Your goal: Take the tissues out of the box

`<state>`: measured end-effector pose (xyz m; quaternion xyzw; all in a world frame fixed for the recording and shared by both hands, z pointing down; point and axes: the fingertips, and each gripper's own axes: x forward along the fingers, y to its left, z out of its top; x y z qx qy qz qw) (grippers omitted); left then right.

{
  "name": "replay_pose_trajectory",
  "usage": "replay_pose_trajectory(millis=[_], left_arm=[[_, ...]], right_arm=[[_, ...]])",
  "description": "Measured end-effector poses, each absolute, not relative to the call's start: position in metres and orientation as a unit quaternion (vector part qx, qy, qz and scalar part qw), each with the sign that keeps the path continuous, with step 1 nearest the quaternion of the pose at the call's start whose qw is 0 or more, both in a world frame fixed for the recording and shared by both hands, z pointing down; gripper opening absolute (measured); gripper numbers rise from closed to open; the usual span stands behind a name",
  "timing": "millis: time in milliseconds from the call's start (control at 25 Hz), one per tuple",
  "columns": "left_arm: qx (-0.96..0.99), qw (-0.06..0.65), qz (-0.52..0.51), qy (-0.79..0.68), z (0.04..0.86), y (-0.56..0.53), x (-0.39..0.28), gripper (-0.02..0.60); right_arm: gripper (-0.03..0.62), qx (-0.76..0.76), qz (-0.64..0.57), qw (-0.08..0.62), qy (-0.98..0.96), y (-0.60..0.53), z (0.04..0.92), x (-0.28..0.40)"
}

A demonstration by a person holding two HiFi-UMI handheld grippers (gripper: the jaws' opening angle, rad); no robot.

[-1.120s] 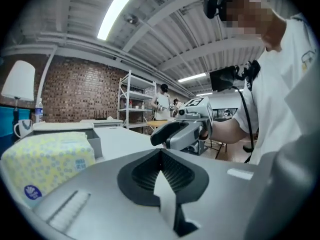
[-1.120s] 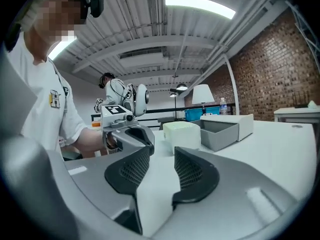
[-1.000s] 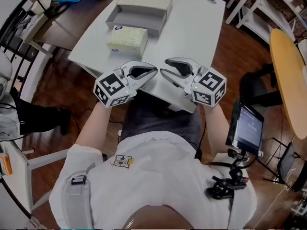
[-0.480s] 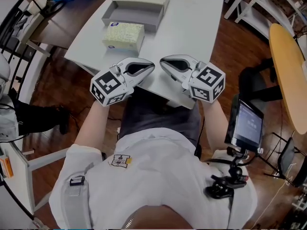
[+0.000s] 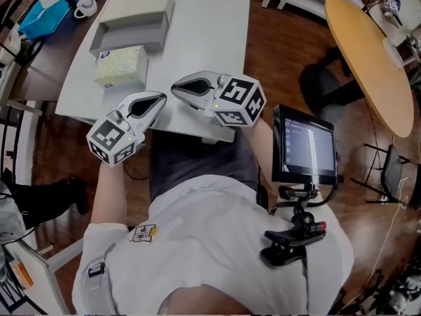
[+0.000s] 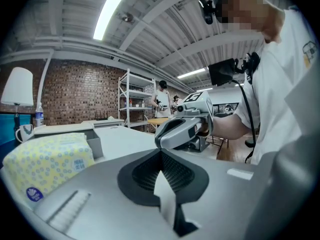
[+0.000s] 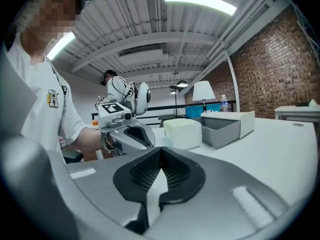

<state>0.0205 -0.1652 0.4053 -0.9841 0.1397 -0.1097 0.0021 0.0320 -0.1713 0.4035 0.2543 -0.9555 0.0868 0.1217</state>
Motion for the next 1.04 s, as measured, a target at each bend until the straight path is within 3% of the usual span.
replay_pose_trajectory(millis=[1040], left_arm=[[-0.984, -0.004, -0.109, 0.142, 0.4037, -0.164, 0.0212, -0.002]], right_arm=[[-0.002, 0.251, 0.085, 0.124, -0.956, -0.1686, 0.4024, 0.032]])
